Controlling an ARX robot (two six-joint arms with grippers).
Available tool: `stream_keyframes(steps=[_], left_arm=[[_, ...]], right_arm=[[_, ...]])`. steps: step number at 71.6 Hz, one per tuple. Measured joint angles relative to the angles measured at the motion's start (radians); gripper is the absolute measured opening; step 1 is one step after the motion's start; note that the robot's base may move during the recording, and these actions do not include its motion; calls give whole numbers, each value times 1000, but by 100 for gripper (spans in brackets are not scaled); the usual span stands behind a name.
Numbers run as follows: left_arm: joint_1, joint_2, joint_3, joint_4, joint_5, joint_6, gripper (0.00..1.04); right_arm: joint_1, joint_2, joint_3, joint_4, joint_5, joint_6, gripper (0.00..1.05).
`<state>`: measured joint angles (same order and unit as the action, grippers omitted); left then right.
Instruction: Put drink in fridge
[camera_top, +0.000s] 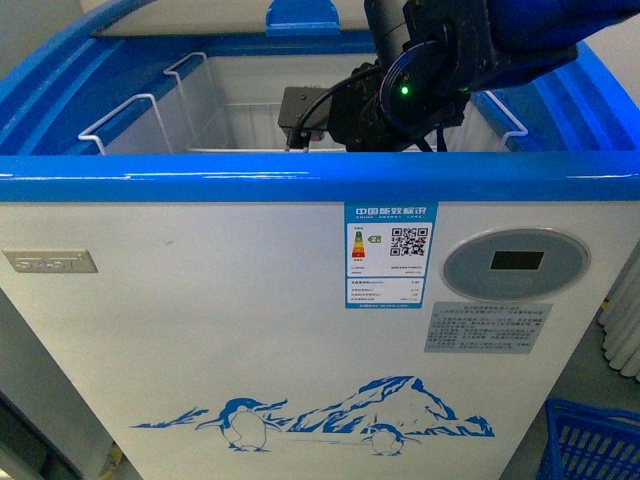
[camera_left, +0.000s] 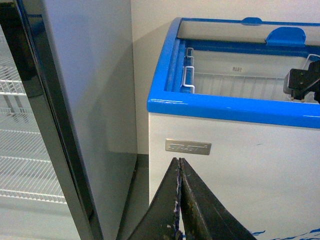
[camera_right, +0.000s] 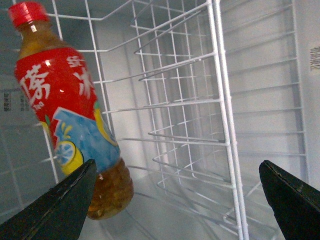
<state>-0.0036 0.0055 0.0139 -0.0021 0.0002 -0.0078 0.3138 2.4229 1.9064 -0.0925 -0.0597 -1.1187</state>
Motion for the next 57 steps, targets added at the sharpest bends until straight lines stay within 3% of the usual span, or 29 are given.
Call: stream_keyframes(steps=[16, 44, 57], left_arm=[[0, 0, 0, 0, 0, 0, 3], [0, 0, 0, 0, 0, 0, 3], [0, 0, 0, 0, 0, 0, 3]], right_arm=[[3, -143, -144, 32, -21, 58, 98], [-9, -260, -299, 132, 27, 64, 98], [-33, -388, -331, 135, -4, 64, 98]])
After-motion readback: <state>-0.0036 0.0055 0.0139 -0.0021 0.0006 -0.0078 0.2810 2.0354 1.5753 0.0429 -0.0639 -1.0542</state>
